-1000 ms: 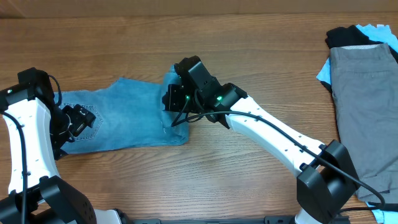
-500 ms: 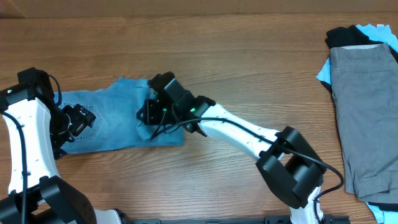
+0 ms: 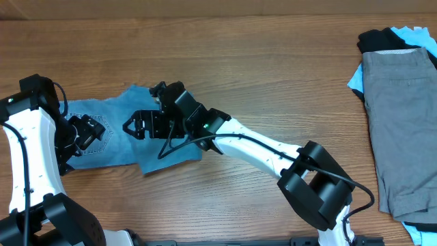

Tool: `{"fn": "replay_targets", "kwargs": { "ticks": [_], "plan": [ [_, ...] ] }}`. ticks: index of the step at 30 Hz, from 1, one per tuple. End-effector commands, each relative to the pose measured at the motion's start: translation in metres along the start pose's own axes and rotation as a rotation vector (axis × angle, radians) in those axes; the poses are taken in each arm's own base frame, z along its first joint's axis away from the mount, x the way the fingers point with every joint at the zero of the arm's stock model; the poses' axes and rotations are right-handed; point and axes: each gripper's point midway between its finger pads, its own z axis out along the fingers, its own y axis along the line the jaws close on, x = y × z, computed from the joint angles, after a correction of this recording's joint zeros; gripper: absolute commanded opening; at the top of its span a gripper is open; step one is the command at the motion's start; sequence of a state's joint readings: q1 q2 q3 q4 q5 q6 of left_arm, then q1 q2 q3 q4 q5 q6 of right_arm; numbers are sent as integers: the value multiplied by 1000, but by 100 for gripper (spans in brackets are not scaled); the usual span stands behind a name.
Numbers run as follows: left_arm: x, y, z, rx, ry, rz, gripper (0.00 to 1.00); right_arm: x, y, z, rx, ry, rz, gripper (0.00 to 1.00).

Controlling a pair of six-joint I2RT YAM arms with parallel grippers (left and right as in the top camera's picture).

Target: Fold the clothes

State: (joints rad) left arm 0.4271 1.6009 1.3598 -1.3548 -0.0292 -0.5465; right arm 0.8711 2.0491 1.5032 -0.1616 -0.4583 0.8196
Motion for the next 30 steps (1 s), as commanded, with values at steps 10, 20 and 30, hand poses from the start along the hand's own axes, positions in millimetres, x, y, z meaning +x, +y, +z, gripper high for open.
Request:
{"fn": "replay_targets", "kwargs": {
  "ticks": [10,20,30],
  "plan": [
    [40,-70,-2,304,131,248,100,-82,-89,-163,594,-112,35,100],
    [51,-136,45,340,100,398,100,-63,-104,-309,719,-112,140,100],
    [50,-135,107,263,219,467,96,-36,-102,-331,764,-55,154,100]
  ]
}}
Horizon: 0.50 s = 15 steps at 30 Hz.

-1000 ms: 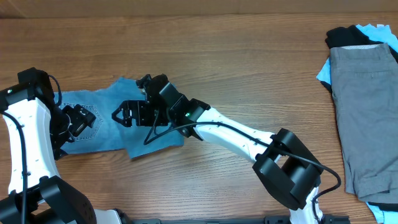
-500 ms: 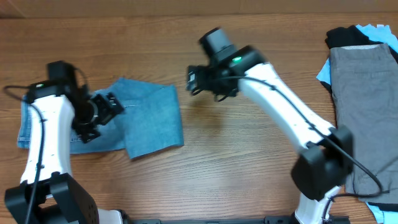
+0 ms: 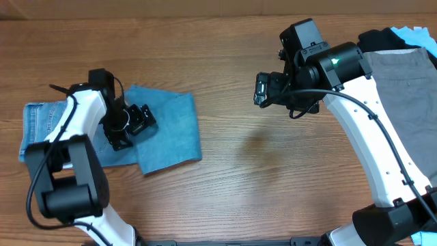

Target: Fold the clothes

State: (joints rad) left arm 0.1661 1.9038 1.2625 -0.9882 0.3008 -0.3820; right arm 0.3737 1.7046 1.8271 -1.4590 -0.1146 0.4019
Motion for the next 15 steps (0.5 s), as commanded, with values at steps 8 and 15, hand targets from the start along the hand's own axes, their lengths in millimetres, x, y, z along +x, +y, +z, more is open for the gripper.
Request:
{"fn": "replay_targets", "kwargs": {
  "ticks": [8,15],
  "plan": [
    [-12,-2,7,18,-31,89,59,0,-5,-1,23,-18,-19,100],
    [-24,-5,-5,2,-74,99,4,9,-13,17,47,25,-13,100]
  ]
}}
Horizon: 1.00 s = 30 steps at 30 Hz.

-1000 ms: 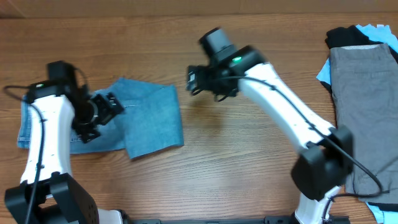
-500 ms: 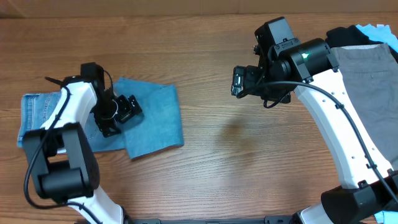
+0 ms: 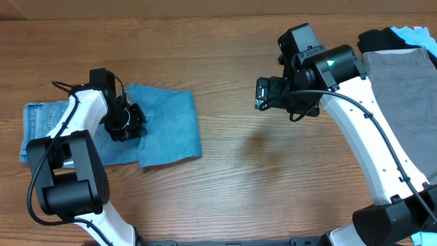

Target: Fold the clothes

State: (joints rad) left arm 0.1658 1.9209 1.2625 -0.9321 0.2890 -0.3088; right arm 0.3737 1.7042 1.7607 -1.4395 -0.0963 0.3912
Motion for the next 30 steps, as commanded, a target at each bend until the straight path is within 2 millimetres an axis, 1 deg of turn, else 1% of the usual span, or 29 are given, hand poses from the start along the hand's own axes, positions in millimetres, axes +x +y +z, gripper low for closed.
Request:
{"fn": "replay_targets", "kwargs": {
  "ticks": [1,5,6,8,11,14,15,16,17,18,19,20,21,26,28,30],
  "plan": [
    [-15,-5,-13,1,-44,17,4,3,-5,5,17,-3,-7,100],
    [-26,-5,-29,-36,-78,21,4,7,-8,13,28,17,-5,100],
    [-31,-3,-39,-68,-97,22,4,8,-9,15,29,19,-5,100],
    [-37,-3,-52,-97,-122,26,4,7,-9,17,29,19,-5,100],
    [-46,-8,-69,-101,-156,40,4,6,-8,18,27,15,-5,100],
    [-51,-11,-73,-96,-175,44,4,6,-8,18,27,14,-5,100],
    [-51,-11,-73,-96,-174,44,5,6,-8,18,27,15,-5,100],
    [-51,-11,-72,-97,-171,44,8,6,-8,19,27,15,-5,100],
    [-51,-11,-72,-97,-171,46,12,6,-8,19,27,16,-5,100],
    [-51,-11,-72,-98,-171,52,30,6,-8,19,27,15,-5,100],
    [-51,-10,-72,-100,-172,52,52,6,-8,19,27,16,-5,100],
    [-51,-10,-72,-101,-172,51,71,6,-8,19,27,15,-5,100],
    [-51,-10,-72,-104,-172,51,99,7,-8,19,27,16,-5,100],
    [-52,-2,-74,-144,-178,42,100,8,-9,18,31,24,-5,100],
    [-57,6,-84,-163,-193,22,100,10,-10,18,34,31,-3,100],
    [-62,10,-98,-158,-212,4,100,12,-11,18,37,37,-3,100]
  ]
}}
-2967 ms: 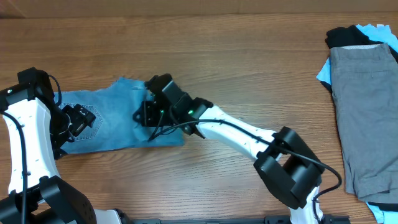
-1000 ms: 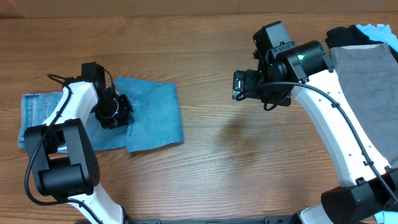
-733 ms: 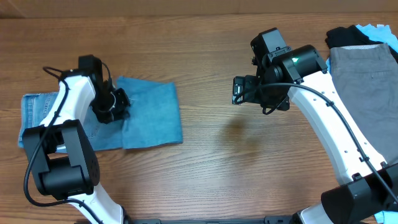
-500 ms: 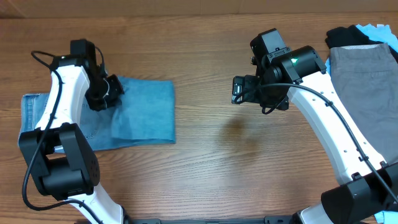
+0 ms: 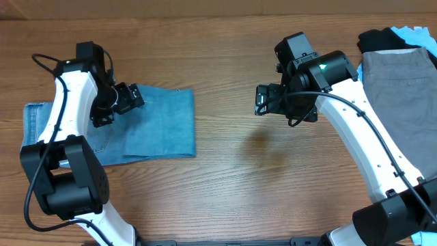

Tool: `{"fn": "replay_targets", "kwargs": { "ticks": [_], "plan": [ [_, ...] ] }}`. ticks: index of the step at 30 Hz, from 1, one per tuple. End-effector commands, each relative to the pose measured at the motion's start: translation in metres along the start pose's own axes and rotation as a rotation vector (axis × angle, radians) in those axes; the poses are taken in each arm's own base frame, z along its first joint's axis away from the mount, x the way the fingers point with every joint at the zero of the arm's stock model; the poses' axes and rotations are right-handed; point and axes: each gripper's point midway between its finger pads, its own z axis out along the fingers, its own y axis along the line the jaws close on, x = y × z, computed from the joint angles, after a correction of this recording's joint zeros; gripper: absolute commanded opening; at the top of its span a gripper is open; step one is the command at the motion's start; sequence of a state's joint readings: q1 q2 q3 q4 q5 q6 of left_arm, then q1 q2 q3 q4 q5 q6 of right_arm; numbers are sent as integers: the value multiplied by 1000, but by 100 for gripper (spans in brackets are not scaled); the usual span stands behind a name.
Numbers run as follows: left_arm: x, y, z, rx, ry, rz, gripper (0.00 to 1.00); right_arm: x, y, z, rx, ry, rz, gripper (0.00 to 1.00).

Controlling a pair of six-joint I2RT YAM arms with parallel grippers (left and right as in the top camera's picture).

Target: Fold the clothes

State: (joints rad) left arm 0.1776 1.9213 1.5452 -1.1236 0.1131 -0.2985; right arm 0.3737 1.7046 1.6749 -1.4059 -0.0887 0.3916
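A blue denim garment (image 5: 157,126) lies folded on the left of the table, with a lighter end (image 5: 37,126) sticking out to the left. My left gripper (image 5: 128,97) is down at the top edge of the folded layer and looks shut on the cloth. Its arm reaches in from the left. My right gripper (image 5: 262,101) hangs over bare wood in the middle of the table. It is open, holds nothing, and is well apart from the denim.
A pile of clothes lies at the right edge: grey shorts (image 5: 399,116) on top, a black garment (image 5: 379,39) and a light blue one (image 5: 413,31) behind. Bare wooden tabletop (image 5: 273,178) lies between the denim and the pile.
My left gripper has moved from the middle of the denim up to its top edge. The skewed lower flap now lies squarer, its bottom edge level. The right gripper has hardly moved.
First, my right gripper was down on the denim at the left and the left gripper was at its left end. Then the right arm was back over the table's middle and the denim lay folded over. Since then the left gripper has worked on the folded layer, which now lies squarer.
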Motion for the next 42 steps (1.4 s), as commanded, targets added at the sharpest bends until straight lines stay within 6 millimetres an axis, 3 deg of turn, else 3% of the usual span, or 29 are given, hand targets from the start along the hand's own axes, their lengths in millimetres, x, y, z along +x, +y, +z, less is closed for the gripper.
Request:
{"fn": "replay_targets", "kwargs": {
  "ticks": [1,6,8,16,20,26,34,38,42],
  "plan": [
    [-27,14,-30,-18,-84,-24,100,2,-2,-3,8,-5,-8,100],
    [-68,36,-73,-4,-232,-84,100,-1,-1,-3,2,-18,-10,100],
    [-83,61,-80,-28,-287,-135,100,-2,0,-3,0,-22,-11,100],
    [-92,167,-96,-64,-344,-311,97,0,-3,10,5,-12,-76,100],
    [-86,203,-97,-72,-336,-271,98,6,-7,24,15,11,-82,100],
    [-78,229,-72,9,-270,-158,100,24,-8,40,-9,86,-74,100],
    [-64,259,1,62,-108,-193,100,25,-8,40,-10,94,-73,100],
    [-62,294,6,-97,-97,-234,100,29,-10,40,-3,109,-70,100],
    [-65,319,2,-141,-143,-257,100,31,-10,40,0,115,-69,100]
  ]
}}
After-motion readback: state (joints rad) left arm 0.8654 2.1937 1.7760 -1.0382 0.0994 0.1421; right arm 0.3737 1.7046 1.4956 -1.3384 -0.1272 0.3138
